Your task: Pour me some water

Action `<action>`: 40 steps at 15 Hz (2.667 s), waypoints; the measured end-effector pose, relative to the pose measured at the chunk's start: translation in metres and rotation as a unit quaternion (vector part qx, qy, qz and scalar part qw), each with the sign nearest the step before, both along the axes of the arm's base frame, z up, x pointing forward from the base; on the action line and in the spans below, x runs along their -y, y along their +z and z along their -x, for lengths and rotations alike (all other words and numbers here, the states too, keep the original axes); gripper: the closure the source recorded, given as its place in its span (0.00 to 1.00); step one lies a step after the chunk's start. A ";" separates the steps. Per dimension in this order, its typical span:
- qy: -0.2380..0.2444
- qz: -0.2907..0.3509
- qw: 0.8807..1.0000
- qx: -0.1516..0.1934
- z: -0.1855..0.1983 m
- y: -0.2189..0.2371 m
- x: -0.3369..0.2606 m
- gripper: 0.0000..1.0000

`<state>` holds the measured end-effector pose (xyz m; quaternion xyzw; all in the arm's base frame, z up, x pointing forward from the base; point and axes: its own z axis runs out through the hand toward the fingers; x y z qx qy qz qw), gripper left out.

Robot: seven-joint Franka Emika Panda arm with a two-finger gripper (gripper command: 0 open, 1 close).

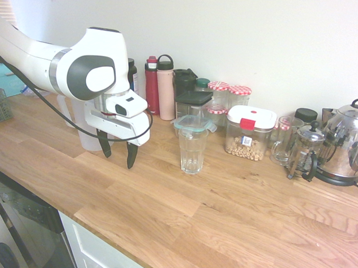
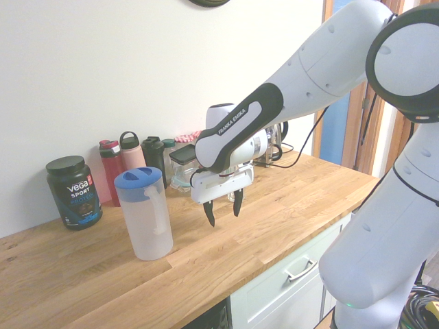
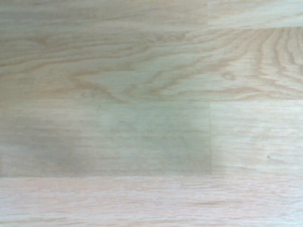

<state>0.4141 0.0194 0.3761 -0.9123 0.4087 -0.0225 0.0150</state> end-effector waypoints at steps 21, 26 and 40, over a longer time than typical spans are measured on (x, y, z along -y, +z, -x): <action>0.032 0.015 0.988 0.150 0.070 0.129 -0.205 0.00; 0.033 0.040 0.981 0.186 0.045 0.117 -0.211 1.00; 0.034 0.032 0.980 0.192 0.028 0.103 -0.212 1.00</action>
